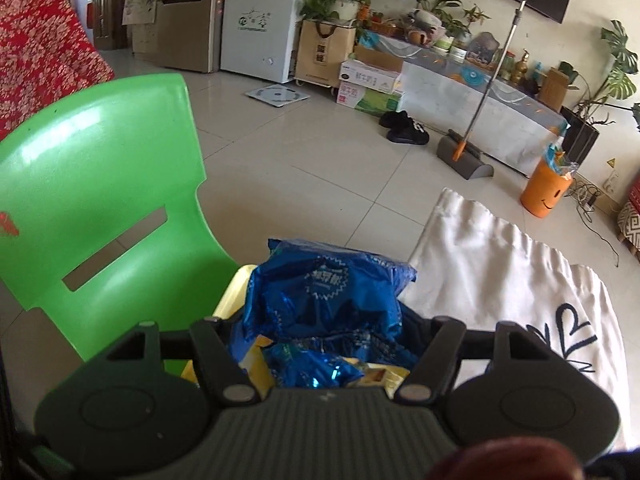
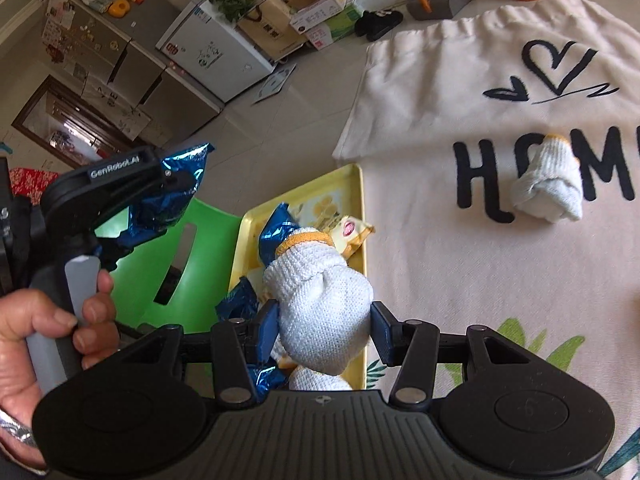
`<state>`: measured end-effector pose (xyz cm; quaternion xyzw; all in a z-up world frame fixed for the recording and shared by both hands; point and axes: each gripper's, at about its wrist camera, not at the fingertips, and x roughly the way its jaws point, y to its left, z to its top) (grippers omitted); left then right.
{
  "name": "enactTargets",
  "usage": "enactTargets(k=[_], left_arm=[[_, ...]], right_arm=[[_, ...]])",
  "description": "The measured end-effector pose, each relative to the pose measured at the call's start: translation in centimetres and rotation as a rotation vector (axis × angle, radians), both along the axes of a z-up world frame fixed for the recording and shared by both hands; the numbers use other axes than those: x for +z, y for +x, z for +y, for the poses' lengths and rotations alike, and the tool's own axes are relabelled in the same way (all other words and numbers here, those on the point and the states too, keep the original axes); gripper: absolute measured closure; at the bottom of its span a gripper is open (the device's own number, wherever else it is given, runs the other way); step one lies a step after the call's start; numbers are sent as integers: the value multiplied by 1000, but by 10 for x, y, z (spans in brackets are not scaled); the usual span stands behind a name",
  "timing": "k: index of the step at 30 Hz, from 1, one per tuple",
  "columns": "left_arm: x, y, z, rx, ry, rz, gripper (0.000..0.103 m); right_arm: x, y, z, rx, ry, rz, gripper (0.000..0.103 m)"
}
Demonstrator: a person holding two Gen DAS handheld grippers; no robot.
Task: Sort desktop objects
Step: 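Lower the blue packet and glove into the tray and open both grippers, then withdraw both grippers from the tray and move the right gripper to the yellow packet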
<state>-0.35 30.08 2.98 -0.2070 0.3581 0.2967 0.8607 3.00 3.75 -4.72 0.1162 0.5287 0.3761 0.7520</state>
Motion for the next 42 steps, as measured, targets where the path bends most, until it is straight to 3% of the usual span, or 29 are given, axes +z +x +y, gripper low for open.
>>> enactTargets(k=[7, 12, 16, 20, 22, 26, 30, 42], left_arm=[[-25, 3, 21, 36, -20, 70, 36], [-47, 4, 32, 62, -99, 104, 36], [-60, 6, 39, 90, -129, 124, 36], [-64, 7, 39, 86, -130, 148, 36], [-66, 6, 42, 99, -148, 155, 35], [-66, 6, 45, 133, -173, 147, 23], [-60, 7, 41, 138, -145, 147, 9], [-35, 16, 20, 94, -95, 85, 1]], right_arm=[[-34, -6, 35, 63, -58, 50, 54], [-51, -3, 53, 52, -85, 48, 54], [-57, 3, 66, 24, -73, 23, 54], [-64, 5, 72, 6, -44, 78, 51], [-62, 7, 71, 8, -29, 112, 47], [-48, 11, 58, -26, 11, 87, 33], [-39, 14, 48, -55, 28, 81, 33], [-18, 20, 30, -86, 32, 81, 32]])
